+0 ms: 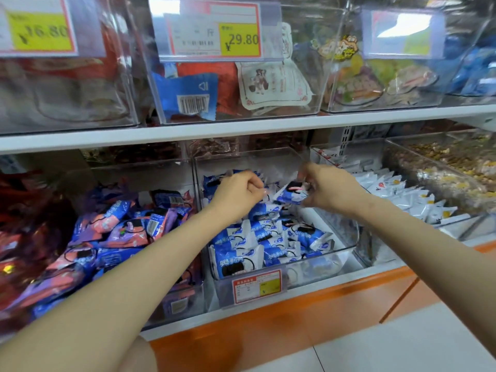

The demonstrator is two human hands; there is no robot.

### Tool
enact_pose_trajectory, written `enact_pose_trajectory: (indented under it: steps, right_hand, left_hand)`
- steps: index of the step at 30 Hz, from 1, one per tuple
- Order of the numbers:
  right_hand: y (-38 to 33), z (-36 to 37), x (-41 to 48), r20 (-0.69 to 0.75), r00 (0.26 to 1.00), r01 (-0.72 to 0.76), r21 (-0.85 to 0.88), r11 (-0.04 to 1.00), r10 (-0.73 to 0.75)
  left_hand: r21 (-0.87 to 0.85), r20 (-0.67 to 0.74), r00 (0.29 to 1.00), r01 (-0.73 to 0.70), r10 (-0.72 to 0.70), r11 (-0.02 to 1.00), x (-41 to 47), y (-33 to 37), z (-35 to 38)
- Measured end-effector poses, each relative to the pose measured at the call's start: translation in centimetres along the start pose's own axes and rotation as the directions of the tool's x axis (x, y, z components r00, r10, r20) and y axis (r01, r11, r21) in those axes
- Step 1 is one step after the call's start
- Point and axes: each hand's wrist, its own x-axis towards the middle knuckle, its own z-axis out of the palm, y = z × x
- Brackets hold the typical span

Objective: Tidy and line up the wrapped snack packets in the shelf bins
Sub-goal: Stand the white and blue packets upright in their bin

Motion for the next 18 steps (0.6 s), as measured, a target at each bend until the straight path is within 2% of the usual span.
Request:
enact_pose_trajectory:
  steps: [2,4,6,13,15,18]
  right_hand:
    - [-0.3,-0.2,-2.3,-0.043,0.999,0.041,0.251,0.967,-0.031]
    - [-0.6,0.0,-4.2,-0.088,0.995,0.073,0.389,0.918,-0.042]
    - [-0.5,0.6,-5.2,-0.114,0.992,0.092,0.426,0.900,-0.048]
    - [-0.4,1.4,-6.0,-0.158,0.987,0.095,0.559,0.823,-0.007]
    - [-0.4,1.4,-5.9,-0.135,0.990,0.060,0.664,0.745,0.040]
    - [-0.4,1.3,-5.7,-0.043,0.981,-0.062,0.856,0.514,0.190]
  left_hand:
    - [-0.214,0.094,0.992,0.107,-0.089,0.971,-0.1,1.0,0.3]
    - [-0.317,0.214,0.971,0.173,-0.107,0.932,-0.5,1.8,0.5]
    - [-0.282,0.277,0.956,0.177,-0.096,0.943,-0.9,2.1,0.7]
    - [-0.280,0.298,0.947,0.204,-0.117,0.938,-0.6,1.1,1.1]
    - [-0.322,0.297,0.950,0.194,-0.096,0.927,-0.6,0.9,1.3]
    - [-0.367,0.290,0.957,0.141,-0.031,0.920,-0.6,0.9,1.4]
